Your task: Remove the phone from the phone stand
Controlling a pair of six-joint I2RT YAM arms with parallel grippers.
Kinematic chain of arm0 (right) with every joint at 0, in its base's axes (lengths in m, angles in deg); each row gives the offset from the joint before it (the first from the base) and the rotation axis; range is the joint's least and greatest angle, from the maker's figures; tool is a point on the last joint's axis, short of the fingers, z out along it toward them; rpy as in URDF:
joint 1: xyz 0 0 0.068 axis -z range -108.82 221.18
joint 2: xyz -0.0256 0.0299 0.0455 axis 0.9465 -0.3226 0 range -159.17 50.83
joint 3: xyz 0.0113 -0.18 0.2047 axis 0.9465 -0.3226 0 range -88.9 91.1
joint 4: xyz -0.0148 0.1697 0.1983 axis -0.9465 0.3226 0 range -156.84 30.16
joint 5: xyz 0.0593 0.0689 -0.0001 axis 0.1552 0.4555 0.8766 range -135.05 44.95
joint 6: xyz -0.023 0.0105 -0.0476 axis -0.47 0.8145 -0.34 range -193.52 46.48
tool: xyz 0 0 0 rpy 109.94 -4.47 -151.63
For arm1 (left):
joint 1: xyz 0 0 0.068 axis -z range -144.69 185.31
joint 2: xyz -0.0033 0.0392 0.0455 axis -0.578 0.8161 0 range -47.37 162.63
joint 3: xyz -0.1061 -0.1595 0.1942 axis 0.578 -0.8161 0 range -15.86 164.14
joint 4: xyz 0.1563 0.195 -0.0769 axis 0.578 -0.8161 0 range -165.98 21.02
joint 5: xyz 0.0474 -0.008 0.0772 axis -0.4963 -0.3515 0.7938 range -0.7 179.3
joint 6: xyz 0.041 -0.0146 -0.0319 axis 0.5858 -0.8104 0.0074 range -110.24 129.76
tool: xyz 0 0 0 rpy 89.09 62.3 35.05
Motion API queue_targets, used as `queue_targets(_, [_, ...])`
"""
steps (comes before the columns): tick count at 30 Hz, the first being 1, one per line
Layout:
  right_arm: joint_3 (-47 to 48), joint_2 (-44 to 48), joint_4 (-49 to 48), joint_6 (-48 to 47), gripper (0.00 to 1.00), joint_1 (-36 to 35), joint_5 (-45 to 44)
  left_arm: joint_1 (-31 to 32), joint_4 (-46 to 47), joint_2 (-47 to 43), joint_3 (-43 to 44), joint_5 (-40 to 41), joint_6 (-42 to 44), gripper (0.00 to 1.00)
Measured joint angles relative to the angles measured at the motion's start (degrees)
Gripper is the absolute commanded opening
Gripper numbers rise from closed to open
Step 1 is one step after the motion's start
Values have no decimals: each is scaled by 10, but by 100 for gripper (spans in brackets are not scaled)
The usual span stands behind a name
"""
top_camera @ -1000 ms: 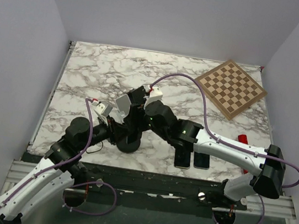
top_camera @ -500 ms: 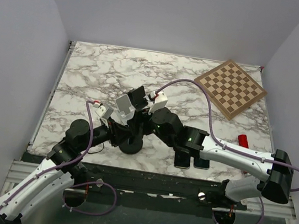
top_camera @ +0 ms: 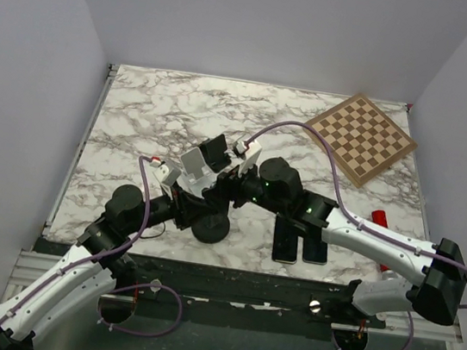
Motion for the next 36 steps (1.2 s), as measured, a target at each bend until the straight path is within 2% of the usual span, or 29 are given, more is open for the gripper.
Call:
queue_targets(19, [93,-95,40,-57,1,78,278,-9,12,10,-3,-8,-4,0])
queue_targets(27, [92,-100,54,-63,1,98,343,-9,24,10,-15,-27,1,0])
queue_targets(28, [91,-95,59,-56,4,99,358,-13,19,10,-16,-16,2,0])
queue_targets(30, [85,-80,74,-48,26,90,341,-16,24,17,-17,-33,-14,0])
queue_targets(36, [88,-56,114,53,25,38,188,-10,19,2,-23,-34,-36,0])
